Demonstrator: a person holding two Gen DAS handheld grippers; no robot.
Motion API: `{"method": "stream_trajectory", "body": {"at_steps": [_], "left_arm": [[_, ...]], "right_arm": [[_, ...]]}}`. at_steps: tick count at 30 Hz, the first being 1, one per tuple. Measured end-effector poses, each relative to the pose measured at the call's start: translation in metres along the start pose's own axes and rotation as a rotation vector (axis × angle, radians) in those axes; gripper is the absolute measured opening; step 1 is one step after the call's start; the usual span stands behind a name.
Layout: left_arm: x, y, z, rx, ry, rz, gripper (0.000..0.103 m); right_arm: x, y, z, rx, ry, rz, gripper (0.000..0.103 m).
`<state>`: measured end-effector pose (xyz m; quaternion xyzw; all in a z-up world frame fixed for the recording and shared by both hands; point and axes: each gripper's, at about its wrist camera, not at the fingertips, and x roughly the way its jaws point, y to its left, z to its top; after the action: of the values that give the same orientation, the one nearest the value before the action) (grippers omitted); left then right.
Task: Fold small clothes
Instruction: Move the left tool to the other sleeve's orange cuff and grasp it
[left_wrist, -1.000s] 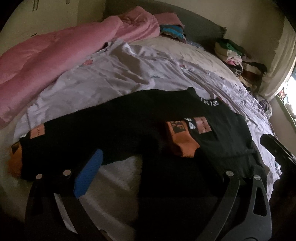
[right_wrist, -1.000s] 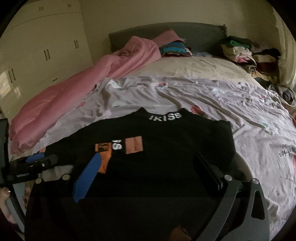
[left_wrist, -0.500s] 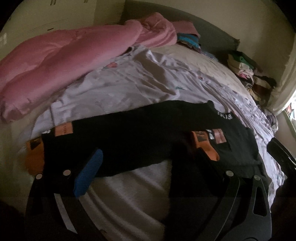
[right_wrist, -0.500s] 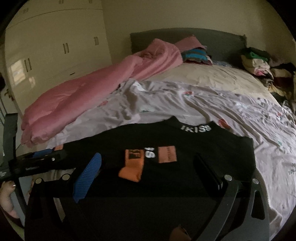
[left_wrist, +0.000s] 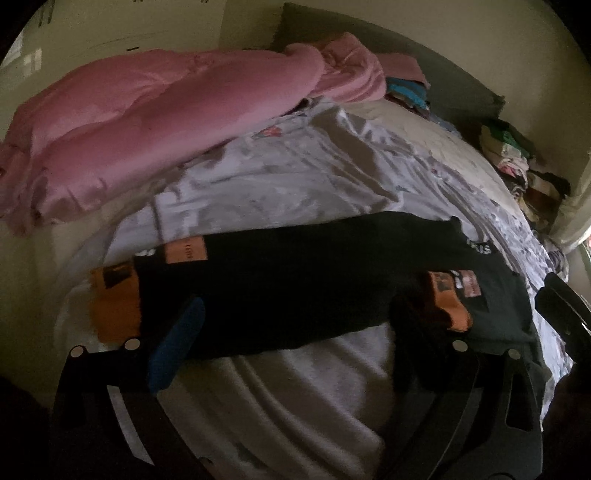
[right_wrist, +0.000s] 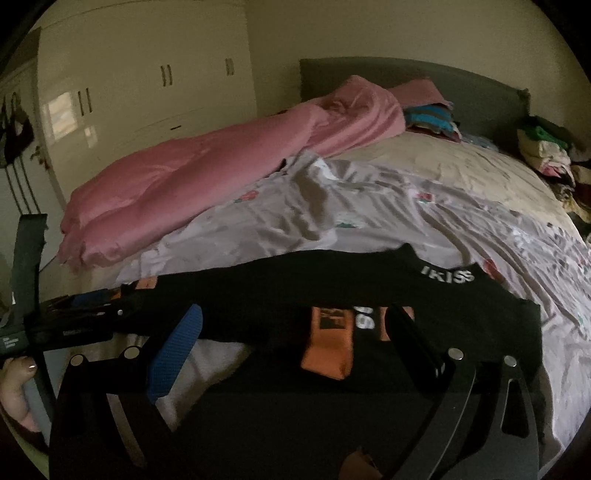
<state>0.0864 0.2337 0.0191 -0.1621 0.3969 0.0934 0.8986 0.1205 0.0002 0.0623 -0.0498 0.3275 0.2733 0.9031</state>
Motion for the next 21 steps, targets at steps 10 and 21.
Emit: {"method": "stream_trajectory", "body": {"at_steps": [10,21], "left_arm": [[0.012,0.038,-0.003,-0.089,0.038,0.048,0.093],[0.017,0.073,-0.012,-0.198,0.075,0.043,0.093]], "right_arm": [[0.023,0.036,-0.001,-0.039,0.033,0.048,0.099],[0.046,0.074,-0.014,-0.098,0.093,0.113,0.099]]}}
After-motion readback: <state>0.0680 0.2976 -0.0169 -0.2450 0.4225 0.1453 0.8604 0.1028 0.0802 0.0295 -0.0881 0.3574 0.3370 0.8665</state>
